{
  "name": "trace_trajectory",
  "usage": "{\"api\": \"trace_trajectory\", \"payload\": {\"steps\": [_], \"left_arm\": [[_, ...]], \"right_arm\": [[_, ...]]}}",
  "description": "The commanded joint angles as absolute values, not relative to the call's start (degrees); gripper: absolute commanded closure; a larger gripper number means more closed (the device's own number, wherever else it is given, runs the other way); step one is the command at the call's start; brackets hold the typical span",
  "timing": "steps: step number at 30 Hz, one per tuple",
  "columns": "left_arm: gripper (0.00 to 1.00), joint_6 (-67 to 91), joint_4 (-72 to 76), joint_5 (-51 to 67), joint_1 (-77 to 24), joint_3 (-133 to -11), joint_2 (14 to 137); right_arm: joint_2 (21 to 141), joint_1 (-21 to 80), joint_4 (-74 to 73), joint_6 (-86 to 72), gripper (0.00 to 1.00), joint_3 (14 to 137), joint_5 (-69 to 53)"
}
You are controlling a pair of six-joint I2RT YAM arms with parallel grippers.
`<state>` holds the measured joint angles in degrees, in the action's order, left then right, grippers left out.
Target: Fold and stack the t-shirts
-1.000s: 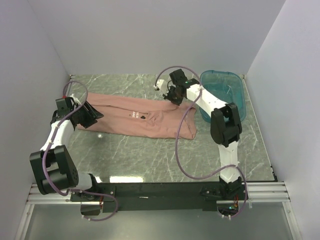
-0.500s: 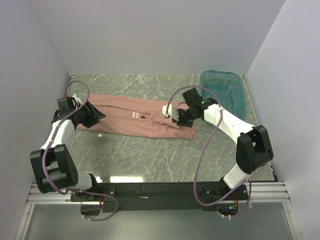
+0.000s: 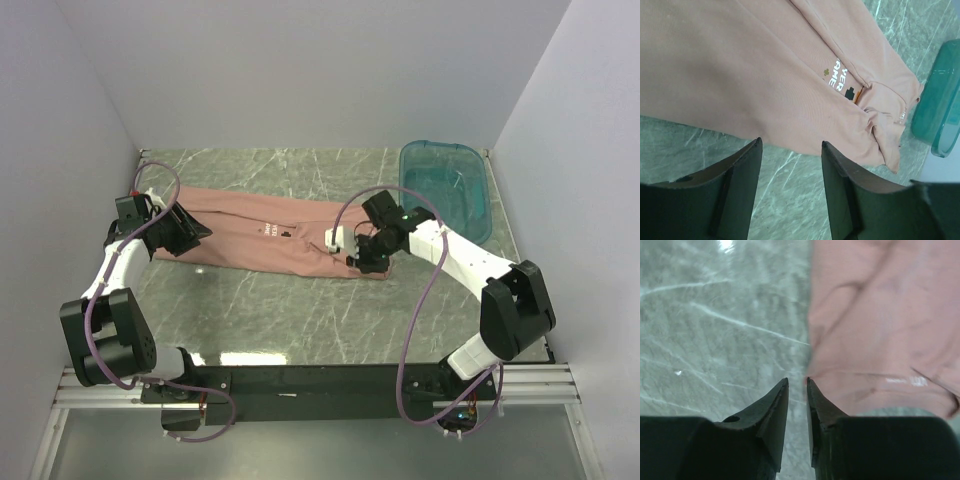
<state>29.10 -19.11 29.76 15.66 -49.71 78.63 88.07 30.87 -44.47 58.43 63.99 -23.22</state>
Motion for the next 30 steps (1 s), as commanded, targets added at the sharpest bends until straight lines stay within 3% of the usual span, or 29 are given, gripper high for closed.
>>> {"api": "trace_trajectory", "payload": {"steps": [1,6,12,30], "left_arm": [[0.44,27.51,-17.58,31.2,15.47,-49.75,77.61],[0.44,27.6,-17.49,31.29,15.38,-49.75,77.26],[0.44,27.6,-17.58,31.64,15.47,-49.57,77.34],[0.44,27.86,-17.31,32.17,15.47,-49.83,78.22]], "right_arm": [[86.74,28.74,-43.6,52.14,0.71,70.03,-24.17],[97.6,27.16,-38.76,33.18,0.66,79.08,-22.59],[111.16,26.54,-39.46,22.08,0.65,90.96,-21.89],[122.25,26.1,-41.22,20.04,0.58,97.47,-15.9]]}}
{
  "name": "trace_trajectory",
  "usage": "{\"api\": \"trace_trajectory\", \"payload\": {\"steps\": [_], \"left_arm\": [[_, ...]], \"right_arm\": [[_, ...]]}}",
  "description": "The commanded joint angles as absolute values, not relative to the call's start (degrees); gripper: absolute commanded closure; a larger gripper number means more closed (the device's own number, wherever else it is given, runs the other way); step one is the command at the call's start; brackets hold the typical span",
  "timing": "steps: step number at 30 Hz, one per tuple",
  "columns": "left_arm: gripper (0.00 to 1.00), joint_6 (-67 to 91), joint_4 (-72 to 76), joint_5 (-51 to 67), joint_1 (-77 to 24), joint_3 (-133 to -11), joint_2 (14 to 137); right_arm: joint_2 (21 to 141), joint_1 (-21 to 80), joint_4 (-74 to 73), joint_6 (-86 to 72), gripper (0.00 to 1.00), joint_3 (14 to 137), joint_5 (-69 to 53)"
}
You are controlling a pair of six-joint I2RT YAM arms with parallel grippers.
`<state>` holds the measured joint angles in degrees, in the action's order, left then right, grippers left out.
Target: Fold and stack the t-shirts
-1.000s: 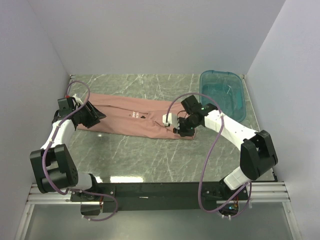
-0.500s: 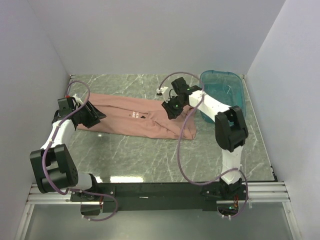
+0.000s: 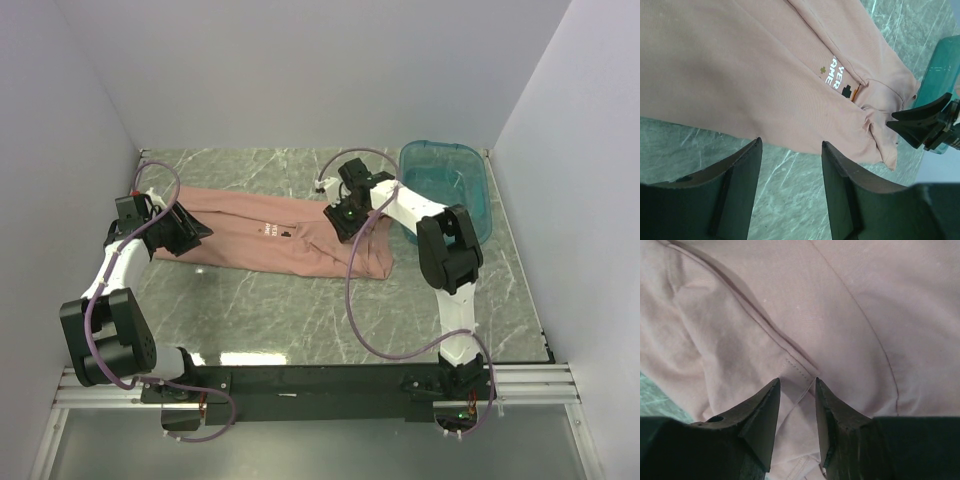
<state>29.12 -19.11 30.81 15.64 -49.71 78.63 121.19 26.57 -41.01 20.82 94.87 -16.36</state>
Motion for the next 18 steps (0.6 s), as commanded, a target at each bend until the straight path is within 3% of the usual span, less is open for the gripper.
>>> {"api": "trace_trajectory", "payload": {"steps": [1,8,11,15,18], "left_arm": [[0.44,27.86,-17.31,32.17,15.38,-49.83,78.22],[0.44,27.86,-17.4,31.99,15.38,-49.75,78.22],[0.44,27.86,-17.32,31.99,15.38,-49.83,78.22],[0.44,27.86,-17.4,32.08,15.38,-49.83,78.22],[0.44,27.86,-17.4,32.17,15.47,-49.83,78.31]], "right_arm": [[122.52,26.1,-41.39,20.04,0.58,97.73,-16.0],[124.28,25.84,-42.27,19.86,0.59,98.88,-16.61],[123.58,25.93,-42.1,20.12,0.69,98.61,-17.4],[121.91,25.84,-41.49,20.56,0.91,98.61,-17.67],[120.15,25.84,-41.13,21.18,0.98,98.88,-18.02]]}}
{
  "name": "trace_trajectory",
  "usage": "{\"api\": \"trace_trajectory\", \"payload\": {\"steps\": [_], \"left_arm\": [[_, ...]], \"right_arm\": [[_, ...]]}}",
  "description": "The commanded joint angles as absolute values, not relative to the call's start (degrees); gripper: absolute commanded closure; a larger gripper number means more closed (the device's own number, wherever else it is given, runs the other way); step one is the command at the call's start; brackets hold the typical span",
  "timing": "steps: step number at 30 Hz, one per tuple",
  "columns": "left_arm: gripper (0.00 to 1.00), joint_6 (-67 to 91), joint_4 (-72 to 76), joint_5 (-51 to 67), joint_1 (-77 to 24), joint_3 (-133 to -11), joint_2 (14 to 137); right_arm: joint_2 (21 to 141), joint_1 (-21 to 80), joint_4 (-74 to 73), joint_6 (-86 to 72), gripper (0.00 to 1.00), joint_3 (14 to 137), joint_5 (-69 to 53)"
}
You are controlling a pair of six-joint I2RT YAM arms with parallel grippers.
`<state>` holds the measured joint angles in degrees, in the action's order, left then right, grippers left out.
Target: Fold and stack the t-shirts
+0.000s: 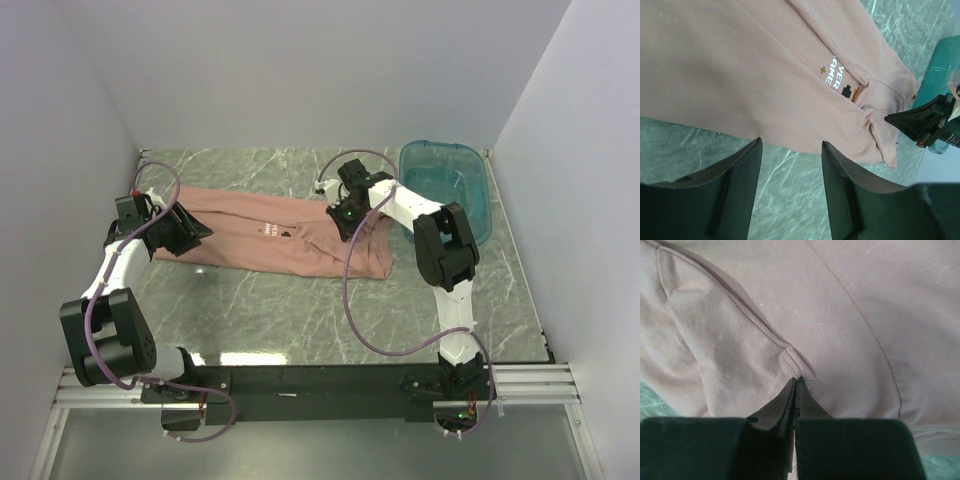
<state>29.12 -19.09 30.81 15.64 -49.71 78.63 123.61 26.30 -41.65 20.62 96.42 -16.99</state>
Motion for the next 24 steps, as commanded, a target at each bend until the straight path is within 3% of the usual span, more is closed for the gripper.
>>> {"api": "trace_trajectory", "payload": {"steps": [1,24], "left_arm": [[0.44,27.86,-17.4,32.08,15.38,-49.83,78.31],[0.44,27.51,-17.75,31.73,15.47,-50.1,79.54]], "right_arm": [[119.45,25.93,-40.96,21.44,1.0,99.05,-18.02],[127.35,30.76,-39.82,32.43,1.0,115.14,-5.81]]}}
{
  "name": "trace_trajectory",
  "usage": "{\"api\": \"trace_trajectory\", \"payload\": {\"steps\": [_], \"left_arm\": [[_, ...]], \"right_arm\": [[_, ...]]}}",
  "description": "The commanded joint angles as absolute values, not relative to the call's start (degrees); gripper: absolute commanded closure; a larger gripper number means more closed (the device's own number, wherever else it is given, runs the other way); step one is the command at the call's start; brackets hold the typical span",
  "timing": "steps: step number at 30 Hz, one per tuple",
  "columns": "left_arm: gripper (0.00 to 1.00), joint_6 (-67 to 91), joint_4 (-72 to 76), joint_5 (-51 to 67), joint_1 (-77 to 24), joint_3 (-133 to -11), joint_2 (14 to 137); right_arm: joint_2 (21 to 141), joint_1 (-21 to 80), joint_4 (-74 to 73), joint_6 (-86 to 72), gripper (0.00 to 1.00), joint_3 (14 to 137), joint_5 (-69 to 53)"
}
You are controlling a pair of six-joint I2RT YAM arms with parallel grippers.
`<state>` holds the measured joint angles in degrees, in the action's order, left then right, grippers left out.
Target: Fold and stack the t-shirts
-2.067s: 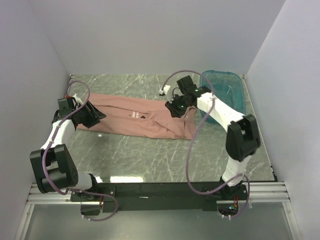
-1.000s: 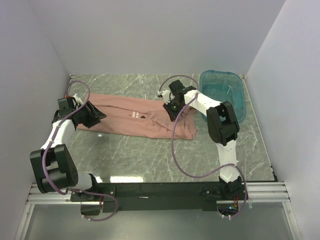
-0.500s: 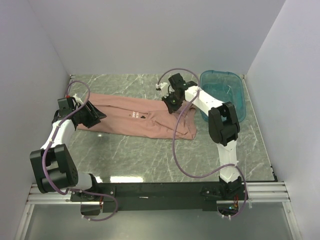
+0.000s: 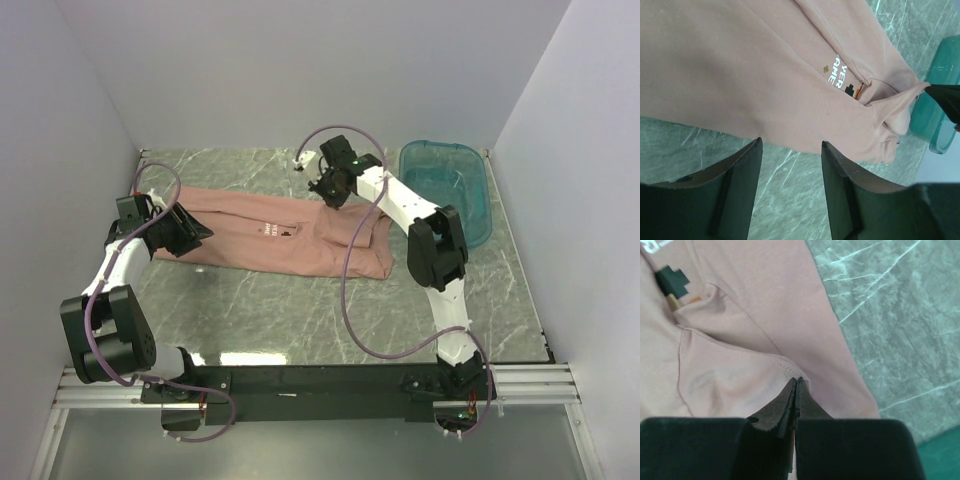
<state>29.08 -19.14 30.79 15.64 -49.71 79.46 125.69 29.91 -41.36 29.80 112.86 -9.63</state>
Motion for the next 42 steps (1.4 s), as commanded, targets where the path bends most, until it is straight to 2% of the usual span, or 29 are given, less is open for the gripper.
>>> {"api": "trace_trajectory", "payload": {"steps": [1,17,42], "left_arm": [[0.44,27.51,-17.84,31.73,15.38,-50.1,79.54],[0.44,27.51,-17.84,31.82,15.38,-50.18,79.89],[0.44,27.42,-17.75,32.08,15.38,-50.1,80.16]], "right_arm": [[127.53,31.11,-39.47,32.87,1.0,114.96,-5.19],[129.2,35.33,-32.25,37.7,1.0,113.99,2.11],[132.63,37.44,-29.27,40.52,1.0,117.33,2.64]]}}
